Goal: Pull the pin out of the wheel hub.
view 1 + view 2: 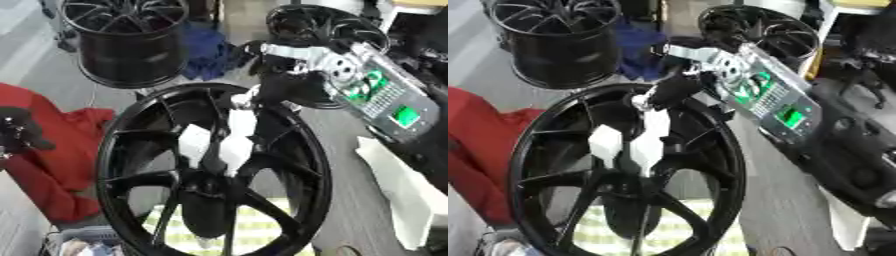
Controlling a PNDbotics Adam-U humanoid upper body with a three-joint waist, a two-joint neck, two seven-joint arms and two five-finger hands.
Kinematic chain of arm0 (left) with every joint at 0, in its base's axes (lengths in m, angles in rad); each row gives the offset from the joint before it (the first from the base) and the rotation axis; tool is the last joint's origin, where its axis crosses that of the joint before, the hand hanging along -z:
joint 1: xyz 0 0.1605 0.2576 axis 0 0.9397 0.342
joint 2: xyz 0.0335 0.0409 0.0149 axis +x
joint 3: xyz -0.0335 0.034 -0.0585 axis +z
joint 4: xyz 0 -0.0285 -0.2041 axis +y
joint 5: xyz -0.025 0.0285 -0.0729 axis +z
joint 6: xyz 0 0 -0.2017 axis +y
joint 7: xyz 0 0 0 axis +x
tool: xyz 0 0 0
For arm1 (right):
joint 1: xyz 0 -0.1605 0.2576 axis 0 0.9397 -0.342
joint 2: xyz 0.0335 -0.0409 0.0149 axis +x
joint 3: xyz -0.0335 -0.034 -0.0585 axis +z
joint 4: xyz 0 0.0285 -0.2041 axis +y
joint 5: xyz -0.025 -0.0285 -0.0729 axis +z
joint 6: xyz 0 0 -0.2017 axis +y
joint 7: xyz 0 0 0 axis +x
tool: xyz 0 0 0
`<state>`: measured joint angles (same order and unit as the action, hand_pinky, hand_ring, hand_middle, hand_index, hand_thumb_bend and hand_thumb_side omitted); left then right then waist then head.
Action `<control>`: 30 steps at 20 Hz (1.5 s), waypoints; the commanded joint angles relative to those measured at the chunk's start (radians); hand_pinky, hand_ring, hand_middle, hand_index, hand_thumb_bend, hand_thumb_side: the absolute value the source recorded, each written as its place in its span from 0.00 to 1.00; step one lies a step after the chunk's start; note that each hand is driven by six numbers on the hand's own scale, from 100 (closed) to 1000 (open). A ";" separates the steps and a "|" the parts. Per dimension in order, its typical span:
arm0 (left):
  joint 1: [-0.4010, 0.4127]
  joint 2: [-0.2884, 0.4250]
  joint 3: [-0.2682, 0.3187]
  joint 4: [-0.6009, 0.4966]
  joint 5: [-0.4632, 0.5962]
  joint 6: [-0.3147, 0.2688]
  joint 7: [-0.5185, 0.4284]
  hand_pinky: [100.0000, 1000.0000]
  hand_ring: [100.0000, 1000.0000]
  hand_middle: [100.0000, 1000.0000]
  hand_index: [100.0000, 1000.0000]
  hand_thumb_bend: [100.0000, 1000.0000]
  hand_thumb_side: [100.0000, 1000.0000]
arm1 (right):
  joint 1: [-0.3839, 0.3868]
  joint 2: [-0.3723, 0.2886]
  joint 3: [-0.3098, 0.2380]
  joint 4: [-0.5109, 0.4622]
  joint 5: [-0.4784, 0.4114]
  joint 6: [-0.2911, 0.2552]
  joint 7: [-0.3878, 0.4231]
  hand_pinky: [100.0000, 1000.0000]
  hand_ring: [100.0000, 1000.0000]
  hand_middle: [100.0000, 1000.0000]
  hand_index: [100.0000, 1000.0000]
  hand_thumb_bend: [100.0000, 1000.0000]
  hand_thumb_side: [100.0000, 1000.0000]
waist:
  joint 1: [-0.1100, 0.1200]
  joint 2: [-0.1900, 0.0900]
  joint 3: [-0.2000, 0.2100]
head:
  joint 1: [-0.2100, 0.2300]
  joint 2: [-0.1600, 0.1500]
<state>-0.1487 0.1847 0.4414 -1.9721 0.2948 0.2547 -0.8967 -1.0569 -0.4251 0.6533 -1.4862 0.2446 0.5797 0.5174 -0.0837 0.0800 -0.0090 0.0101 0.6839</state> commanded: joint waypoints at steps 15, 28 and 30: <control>-0.006 0.007 0.000 -0.004 -0.005 -0.004 -0.010 0.67 0.55 0.55 0.75 0.00 0.79 | -0.053 0.093 -0.106 0.304 0.263 -0.204 0.261 0.82 0.87 0.87 0.96 0.33 0.34 | 0.013 -0.014 0.001 | -0.003 -0.004; -0.008 0.007 0.001 -0.003 -0.002 -0.005 -0.010 0.67 0.55 0.55 0.75 0.00 0.79 | -0.035 0.130 -0.131 0.317 0.415 -0.286 0.389 0.75 0.78 0.78 0.92 0.31 0.35 | 0.016 -0.014 0.003 | -0.004 -0.002; -0.008 0.006 0.000 -0.004 -0.001 -0.003 -0.010 0.67 0.55 0.55 0.75 0.00 0.79 | -0.032 0.136 -0.118 0.318 0.409 -0.296 0.390 0.73 0.77 0.77 0.92 0.31 0.35 | 0.016 -0.015 0.003 | -0.005 -0.002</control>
<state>-0.1485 0.1846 0.4413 -1.9658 0.2906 0.2465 -0.8985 -1.0715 -0.2825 0.5366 -1.1675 0.6449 0.2825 0.8960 -0.0762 0.0800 -0.0059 0.0070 0.6839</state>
